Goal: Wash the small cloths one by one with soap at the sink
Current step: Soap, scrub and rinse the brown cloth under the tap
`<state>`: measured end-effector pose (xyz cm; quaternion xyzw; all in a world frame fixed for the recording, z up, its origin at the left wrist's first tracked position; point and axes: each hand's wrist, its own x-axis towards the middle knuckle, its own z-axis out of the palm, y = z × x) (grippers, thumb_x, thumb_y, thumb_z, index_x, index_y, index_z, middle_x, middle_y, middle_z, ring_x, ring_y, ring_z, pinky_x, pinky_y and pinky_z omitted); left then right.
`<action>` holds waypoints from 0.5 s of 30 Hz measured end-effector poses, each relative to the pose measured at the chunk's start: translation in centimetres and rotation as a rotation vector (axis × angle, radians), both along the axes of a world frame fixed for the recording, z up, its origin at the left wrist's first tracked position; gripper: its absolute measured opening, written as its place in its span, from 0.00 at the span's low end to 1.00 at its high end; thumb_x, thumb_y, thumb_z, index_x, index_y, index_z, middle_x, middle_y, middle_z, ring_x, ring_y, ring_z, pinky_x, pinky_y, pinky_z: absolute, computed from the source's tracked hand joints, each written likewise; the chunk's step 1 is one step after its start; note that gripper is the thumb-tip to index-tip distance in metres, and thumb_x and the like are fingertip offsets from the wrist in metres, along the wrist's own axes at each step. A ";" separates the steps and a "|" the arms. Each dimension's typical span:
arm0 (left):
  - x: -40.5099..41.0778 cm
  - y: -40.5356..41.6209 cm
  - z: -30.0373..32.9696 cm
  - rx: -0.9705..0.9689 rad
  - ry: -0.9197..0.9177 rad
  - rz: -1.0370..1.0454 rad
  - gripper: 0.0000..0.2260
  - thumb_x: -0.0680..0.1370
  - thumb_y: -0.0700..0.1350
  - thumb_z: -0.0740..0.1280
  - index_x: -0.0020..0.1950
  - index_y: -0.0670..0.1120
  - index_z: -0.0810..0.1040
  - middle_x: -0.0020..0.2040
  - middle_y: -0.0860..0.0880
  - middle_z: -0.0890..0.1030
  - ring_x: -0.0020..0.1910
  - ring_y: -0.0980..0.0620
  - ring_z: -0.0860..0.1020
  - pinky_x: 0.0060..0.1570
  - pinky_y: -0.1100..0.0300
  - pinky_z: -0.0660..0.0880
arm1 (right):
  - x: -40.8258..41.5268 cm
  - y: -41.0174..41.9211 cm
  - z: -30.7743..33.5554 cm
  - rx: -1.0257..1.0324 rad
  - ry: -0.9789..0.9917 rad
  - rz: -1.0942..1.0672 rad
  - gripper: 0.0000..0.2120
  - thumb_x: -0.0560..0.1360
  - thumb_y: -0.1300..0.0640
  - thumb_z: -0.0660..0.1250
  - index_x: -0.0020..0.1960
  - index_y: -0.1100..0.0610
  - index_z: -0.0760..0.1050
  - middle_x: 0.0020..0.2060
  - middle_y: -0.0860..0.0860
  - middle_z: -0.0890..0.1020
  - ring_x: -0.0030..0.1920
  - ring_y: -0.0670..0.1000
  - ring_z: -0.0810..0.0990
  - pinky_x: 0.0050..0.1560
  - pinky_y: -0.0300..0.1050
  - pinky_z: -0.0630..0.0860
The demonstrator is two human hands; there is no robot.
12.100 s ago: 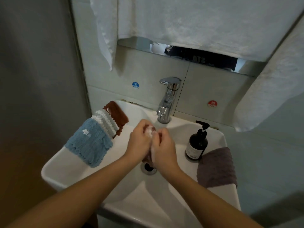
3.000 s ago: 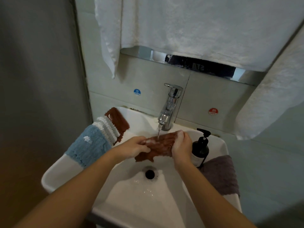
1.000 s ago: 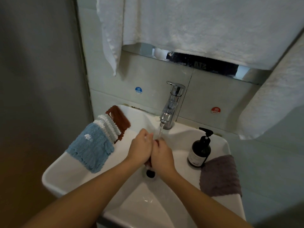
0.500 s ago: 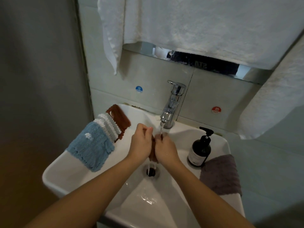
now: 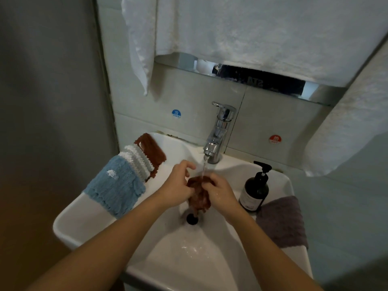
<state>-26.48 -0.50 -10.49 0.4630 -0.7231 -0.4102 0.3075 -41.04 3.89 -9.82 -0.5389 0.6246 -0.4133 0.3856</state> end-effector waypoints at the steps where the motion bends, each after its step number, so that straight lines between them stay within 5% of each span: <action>1: 0.3 -0.2 0.1 0.013 -0.052 -0.049 0.20 0.67 0.40 0.72 0.53 0.58 0.73 0.53 0.49 0.71 0.49 0.53 0.72 0.46 0.65 0.72 | 0.1 0.0 0.1 0.009 -0.050 0.005 0.11 0.79 0.67 0.58 0.56 0.61 0.78 0.42 0.55 0.82 0.40 0.50 0.80 0.40 0.42 0.78; 4: 1.0 -0.4 0.4 0.151 -0.075 -0.193 0.11 0.60 0.42 0.69 0.39 0.55 0.76 0.40 0.53 0.76 0.42 0.54 0.75 0.43 0.60 0.73 | 0.3 -0.2 -0.3 0.005 -0.201 -0.040 0.10 0.80 0.67 0.57 0.52 0.64 0.77 0.42 0.60 0.81 0.41 0.53 0.78 0.43 0.46 0.75; 7: 1.3 -0.6 -0.2 0.236 -0.104 -0.194 0.10 0.69 0.36 0.71 0.44 0.48 0.74 0.38 0.52 0.77 0.38 0.55 0.76 0.42 0.62 0.74 | 0.6 -0.5 -0.7 -0.038 -0.226 -0.155 0.12 0.82 0.64 0.56 0.46 0.58 0.77 0.41 0.58 0.81 0.42 0.54 0.79 0.46 0.49 0.77; 10: 1.7 -0.9 -0.3 0.252 -0.094 -0.127 0.07 0.74 0.43 0.73 0.44 0.46 0.75 0.36 0.50 0.77 0.34 0.55 0.76 0.34 0.64 0.73 | -0.2 -1.1 -1.1 -0.055 -0.292 -0.354 0.11 0.83 0.62 0.55 0.48 0.56 0.76 0.45 0.58 0.82 0.44 0.55 0.81 0.43 0.49 0.79; 15: 1.6 -1.2 0.2 0.232 0.233 0.043 0.04 0.78 0.44 0.69 0.46 0.44 0.78 0.41 0.49 0.82 0.42 0.51 0.81 0.40 0.65 0.76 | -1.9 -1.4 -1.2 -0.020 -0.017 -0.459 0.10 0.83 0.56 0.54 0.51 0.56 0.74 0.50 0.57 0.81 0.50 0.56 0.79 0.54 0.53 0.77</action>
